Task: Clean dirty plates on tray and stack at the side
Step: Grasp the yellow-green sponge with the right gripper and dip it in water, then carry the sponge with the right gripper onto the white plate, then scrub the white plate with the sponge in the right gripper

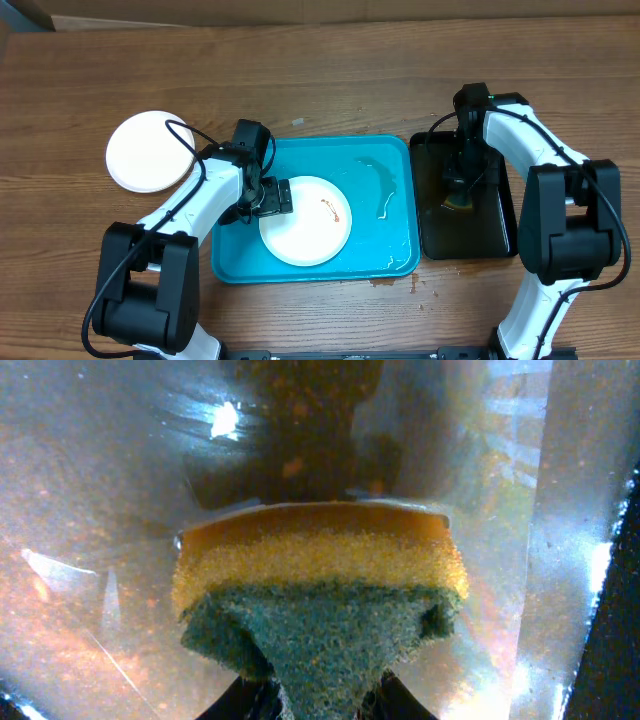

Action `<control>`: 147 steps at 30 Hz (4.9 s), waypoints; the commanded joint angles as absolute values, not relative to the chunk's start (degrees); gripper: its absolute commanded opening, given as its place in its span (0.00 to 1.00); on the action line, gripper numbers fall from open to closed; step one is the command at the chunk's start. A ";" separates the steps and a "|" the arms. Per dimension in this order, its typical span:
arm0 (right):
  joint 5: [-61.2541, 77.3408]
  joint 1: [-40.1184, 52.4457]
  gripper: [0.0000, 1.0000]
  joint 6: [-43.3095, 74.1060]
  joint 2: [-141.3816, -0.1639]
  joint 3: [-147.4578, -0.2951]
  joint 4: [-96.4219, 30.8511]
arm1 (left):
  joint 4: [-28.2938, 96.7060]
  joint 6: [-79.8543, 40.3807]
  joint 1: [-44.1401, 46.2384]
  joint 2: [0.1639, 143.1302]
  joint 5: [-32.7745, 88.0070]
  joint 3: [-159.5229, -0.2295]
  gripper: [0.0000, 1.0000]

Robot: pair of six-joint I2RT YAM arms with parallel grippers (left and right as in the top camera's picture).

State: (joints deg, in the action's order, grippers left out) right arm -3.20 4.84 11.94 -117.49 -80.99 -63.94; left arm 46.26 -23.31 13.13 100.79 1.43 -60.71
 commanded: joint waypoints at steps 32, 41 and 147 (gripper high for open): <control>-2.96 4.49 0.04 12.08 -108.92 -88.53 -69.47 | 45.43 -27.24 13.19 100.95 5.82 -61.54 0.34; -11.46 4.84 0.04 15.35 -108.66 -86.26 -71.05 | 46.15 -28.77 13.21 100.97 5.85 -60.12 0.33; 1.63 37.89 0.04 6.63 -119.55 -85.91 -38.85 | 45.01 -28.27 13.19 100.97 5.98 -60.12 0.07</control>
State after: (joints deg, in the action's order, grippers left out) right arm 4.29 37.32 5.54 -120.79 -87.64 -39.75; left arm 44.99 -28.34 13.15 100.79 6.00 -60.47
